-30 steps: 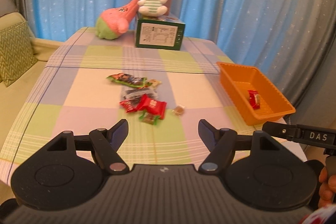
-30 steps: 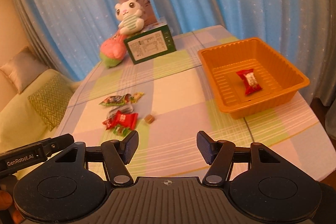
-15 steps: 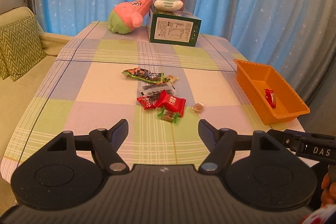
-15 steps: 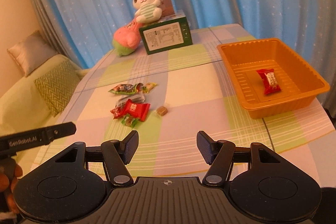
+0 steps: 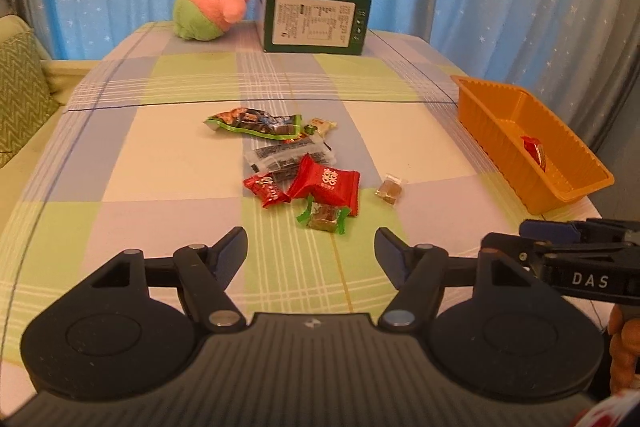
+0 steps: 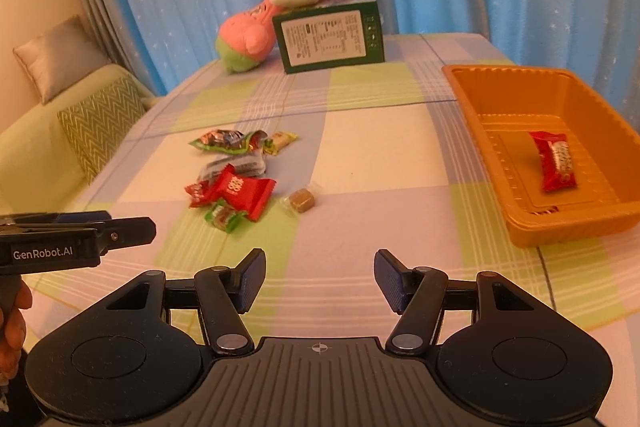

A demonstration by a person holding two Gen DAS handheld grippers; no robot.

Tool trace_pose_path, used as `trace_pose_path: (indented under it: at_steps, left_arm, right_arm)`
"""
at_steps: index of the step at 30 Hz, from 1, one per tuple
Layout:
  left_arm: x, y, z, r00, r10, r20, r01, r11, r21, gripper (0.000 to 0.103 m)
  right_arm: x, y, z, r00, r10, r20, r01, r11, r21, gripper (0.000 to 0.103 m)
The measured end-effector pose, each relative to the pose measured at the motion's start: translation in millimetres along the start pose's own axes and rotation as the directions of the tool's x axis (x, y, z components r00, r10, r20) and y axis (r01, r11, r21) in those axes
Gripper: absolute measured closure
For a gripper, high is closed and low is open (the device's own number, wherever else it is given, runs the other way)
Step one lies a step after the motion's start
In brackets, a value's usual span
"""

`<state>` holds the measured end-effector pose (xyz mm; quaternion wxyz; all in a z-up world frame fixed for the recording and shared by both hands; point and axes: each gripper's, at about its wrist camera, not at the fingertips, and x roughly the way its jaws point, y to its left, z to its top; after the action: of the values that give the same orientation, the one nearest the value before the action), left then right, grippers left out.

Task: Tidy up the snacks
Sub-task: 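Grasp the clear-wrapped caramel with the right tool while the left tool grasps a green-ended candy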

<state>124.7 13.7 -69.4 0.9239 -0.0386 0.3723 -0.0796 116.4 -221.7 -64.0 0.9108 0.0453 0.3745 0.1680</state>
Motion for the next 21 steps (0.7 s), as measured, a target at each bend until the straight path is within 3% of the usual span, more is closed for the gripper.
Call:
trace_pose_path:
  at_steps: [5,12,21]
  left_arm:
    - [36,1,3,0.999,-0.046,-0.017,0.047,0.998,0.035,0.042]
    - [75,-2,7,0.998,-0.048,-0.028,0.05,0.994,0.097,0.044]
    - [94,-14,5,0.998,-0.016,-0.057,0.027,0.979,0.2,0.071]
  right_arm:
    - [25,-6,5,1.0,-0.009,-0.022,0.009,1.0,0.0,0.042]
    - [48,-12,7,0.999,-0.022,-0.042,0.023,1.0,0.01,0.042]
    - [67,-22,10,0.997,-0.03,-0.065,0.034,0.998,0.055,0.042]
